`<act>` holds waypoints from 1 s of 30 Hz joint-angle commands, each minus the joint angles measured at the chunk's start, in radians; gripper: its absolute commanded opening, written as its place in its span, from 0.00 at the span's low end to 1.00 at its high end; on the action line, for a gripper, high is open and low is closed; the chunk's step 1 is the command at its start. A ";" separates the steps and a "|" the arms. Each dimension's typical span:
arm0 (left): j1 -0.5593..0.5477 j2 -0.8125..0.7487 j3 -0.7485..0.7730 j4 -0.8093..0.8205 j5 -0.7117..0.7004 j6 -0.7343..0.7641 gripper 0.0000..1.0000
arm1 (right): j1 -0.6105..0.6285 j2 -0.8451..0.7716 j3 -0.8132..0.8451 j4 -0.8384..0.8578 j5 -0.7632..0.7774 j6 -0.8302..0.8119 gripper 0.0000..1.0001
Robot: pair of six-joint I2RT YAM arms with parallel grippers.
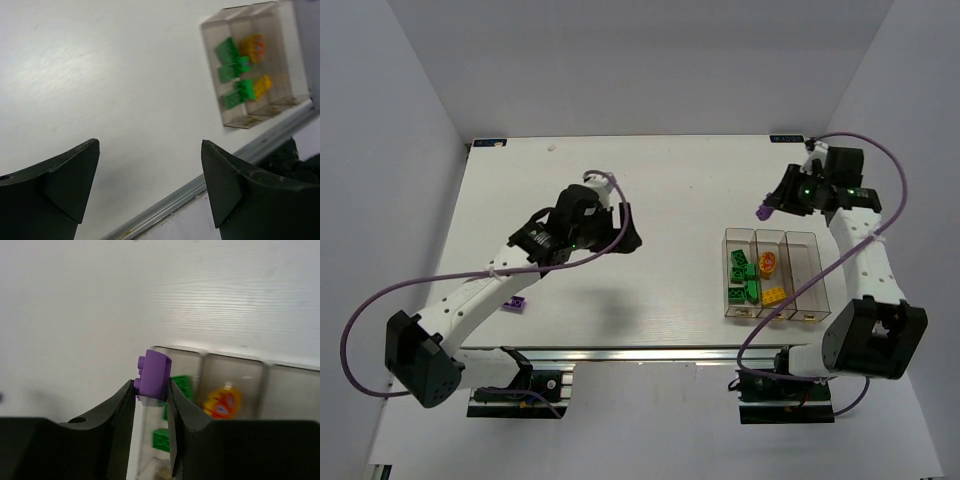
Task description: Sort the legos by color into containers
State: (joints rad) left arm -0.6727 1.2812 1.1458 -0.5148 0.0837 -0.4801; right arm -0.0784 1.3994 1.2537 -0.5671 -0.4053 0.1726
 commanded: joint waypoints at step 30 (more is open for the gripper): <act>0.119 -0.141 -0.104 -0.451 -0.363 -0.465 0.98 | -0.167 0.010 -0.221 -0.091 0.332 -0.469 0.54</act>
State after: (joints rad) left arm -0.5652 1.1744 1.0119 -0.9123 -0.2367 -0.8837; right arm -0.2413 1.4136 1.0161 -0.6945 -0.0330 -0.2642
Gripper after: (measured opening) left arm 0.975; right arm 0.496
